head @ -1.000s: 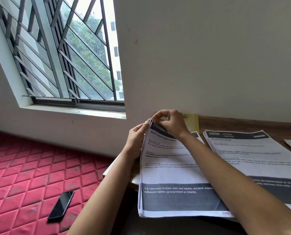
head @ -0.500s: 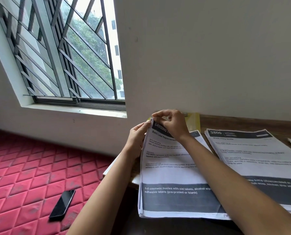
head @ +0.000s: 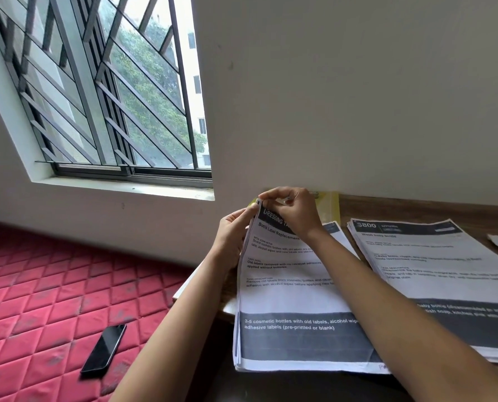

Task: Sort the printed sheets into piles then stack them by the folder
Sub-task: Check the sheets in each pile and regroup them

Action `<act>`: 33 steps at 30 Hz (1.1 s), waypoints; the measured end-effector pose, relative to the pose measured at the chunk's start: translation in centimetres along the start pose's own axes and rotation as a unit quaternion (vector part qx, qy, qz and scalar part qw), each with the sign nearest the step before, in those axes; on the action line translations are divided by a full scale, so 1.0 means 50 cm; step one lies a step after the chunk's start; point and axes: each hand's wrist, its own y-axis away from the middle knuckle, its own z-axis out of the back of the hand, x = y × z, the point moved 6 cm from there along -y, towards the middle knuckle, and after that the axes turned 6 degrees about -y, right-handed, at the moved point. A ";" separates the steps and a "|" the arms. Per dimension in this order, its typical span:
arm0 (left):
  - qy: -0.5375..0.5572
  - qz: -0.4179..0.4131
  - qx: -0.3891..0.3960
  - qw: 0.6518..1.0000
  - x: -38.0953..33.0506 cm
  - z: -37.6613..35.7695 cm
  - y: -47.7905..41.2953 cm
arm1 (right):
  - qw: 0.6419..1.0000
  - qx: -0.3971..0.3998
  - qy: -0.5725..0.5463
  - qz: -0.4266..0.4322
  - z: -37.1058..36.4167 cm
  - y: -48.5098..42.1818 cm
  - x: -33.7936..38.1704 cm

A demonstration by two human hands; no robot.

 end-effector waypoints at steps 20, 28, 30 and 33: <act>-0.009 0.021 0.015 1.000 -0.001 -0.003 0.003 | 0.998 0.006 0.059 0.036 0.007 0.001 0.005; -0.001 0.019 0.016 1.000 -0.003 -0.004 0.004 | 0.998 0.017 0.053 0.031 0.005 0.005 0.008; 0.003 0.019 0.015 1.000 -0.004 -0.004 0.005 | 0.998 0.020 0.057 0.032 0.004 0.006 0.008; 0.007 0.018 0.013 1.000 -0.004 -0.005 0.004 | 0.997 0.025 0.074 0.028 0.002 0.006 0.004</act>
